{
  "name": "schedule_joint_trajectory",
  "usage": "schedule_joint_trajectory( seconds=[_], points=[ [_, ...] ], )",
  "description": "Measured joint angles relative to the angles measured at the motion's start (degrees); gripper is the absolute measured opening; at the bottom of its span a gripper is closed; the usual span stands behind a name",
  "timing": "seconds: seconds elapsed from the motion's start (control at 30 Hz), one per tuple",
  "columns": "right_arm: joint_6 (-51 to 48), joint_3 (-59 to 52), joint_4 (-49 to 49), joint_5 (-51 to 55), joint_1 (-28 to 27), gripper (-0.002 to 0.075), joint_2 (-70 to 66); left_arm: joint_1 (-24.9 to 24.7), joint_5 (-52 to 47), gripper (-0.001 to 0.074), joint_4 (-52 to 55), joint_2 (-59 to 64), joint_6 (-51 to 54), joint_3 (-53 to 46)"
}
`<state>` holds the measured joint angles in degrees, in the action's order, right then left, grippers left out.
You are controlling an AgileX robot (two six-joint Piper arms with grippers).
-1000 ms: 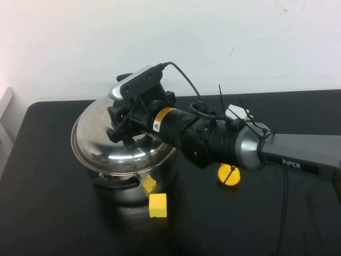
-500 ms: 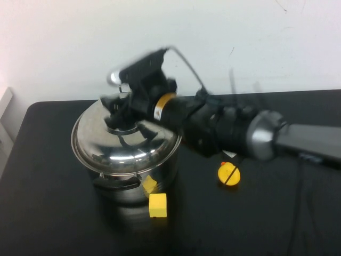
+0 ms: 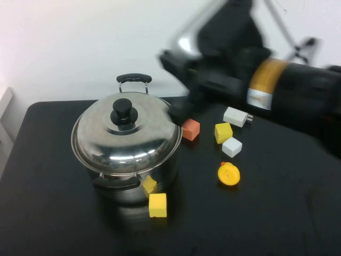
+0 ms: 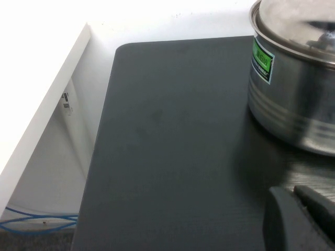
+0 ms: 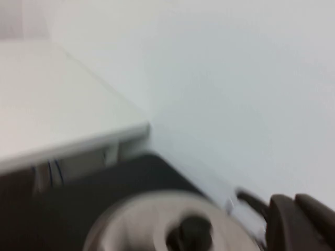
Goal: Cover the pot
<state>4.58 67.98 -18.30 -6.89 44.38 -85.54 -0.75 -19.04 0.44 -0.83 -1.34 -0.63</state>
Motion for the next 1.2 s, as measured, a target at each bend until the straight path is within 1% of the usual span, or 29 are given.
schedule_joint_trajectory(
  seconds=[0.17,0.3,0.47,0.77,0.9,1.0,1.03,1.1,1.2],
  points=[
    [-0.17,-6.59,-1.11,9.55,0.0,0.0003,10.46,0.0,0.0,-0.0002,0.0,0.0,0.0,0.0],
    [-3.92,-12.33,-1.79,15.7,0.0,0.0001,17.87,0.0,0.0,-0.0002,0.0,0.0,0.0,0.0],
    [-5.01,-20.99,-1.88,16.94,0.0,0.0001,27.47,0.0,0.0,-0.0002,0.0,0.0,0.0,0.0],
    [-5.01,-39.25,-2.02,17.2,0.0,0.0,50.13,0.0,0.0,-0.0002,0.0,0.0,0.0,0.0],
    [-5.01,-46.81,-0.12,17.7,-0.87,0.0,57.86,0.0,0.0,-0.0002,0.0,0.0,0.0,0.0],
    [-5.01,-51.86,1.45,18.3,-5.02,0.0,63.95,0.0,0.0,-0.0002,0.0,0.0,0.0,0.0],
    [-5.01,-53.37,1.84,18.38,-7.46,0.0,65.83,0.0,0.0,-0.0002,0.0,0.0,0.0,0.0],
    [-5.01,-55.61,2.13,18.62,-12.93,0.0,69.02,0.0,0.0,-0.0002,0.0,0.0,0.0,0.0],
    [-5.01,-58.06,2.46,18.83,-23.83,0.0,73.39,0.0,0.0,-0.0002,0.0,0.0,-0.11,0.0]
  ],
)
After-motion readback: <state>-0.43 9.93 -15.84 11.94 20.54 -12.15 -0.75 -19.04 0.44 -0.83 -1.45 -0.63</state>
